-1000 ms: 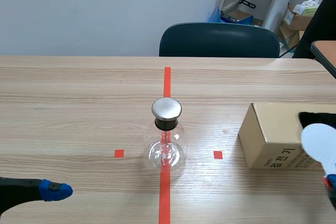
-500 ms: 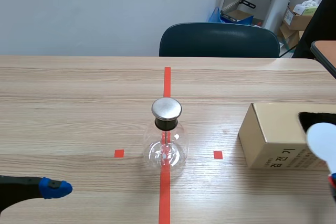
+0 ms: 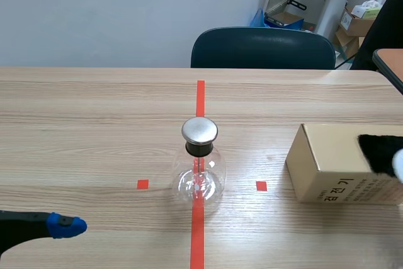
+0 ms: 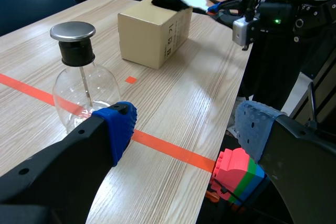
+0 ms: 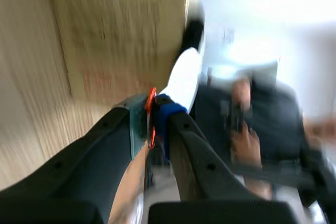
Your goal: Do the electroscope experiment
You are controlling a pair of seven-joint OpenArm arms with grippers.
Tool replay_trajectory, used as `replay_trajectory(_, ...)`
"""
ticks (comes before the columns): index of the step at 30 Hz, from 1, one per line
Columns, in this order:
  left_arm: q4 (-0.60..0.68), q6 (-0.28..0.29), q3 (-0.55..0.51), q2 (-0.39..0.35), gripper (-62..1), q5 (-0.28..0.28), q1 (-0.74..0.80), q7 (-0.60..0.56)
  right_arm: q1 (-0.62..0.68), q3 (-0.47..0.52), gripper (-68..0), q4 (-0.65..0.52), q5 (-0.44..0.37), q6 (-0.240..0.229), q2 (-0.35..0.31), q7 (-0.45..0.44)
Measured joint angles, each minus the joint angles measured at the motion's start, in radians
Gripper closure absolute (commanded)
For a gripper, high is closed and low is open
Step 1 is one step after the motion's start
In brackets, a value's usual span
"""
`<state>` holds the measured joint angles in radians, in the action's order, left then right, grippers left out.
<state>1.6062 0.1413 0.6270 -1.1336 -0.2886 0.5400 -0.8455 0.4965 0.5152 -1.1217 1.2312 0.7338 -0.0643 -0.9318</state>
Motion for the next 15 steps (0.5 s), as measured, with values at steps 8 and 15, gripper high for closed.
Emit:
replay_trajectory(8,0.000,0.000,0.000,0.000,-42.2,0.000,0.000,0.000,0.000,-0.002,-1.8,0.000,-0.003,0.000,0.003,0.191)
replay_trajectory(15,0.000,0.000,0.000,0.000,-42.2,0.000,0.000,0.000,0.000,0.001,-1.8,0.000,-0.008,0.000,-0.001,0.126)
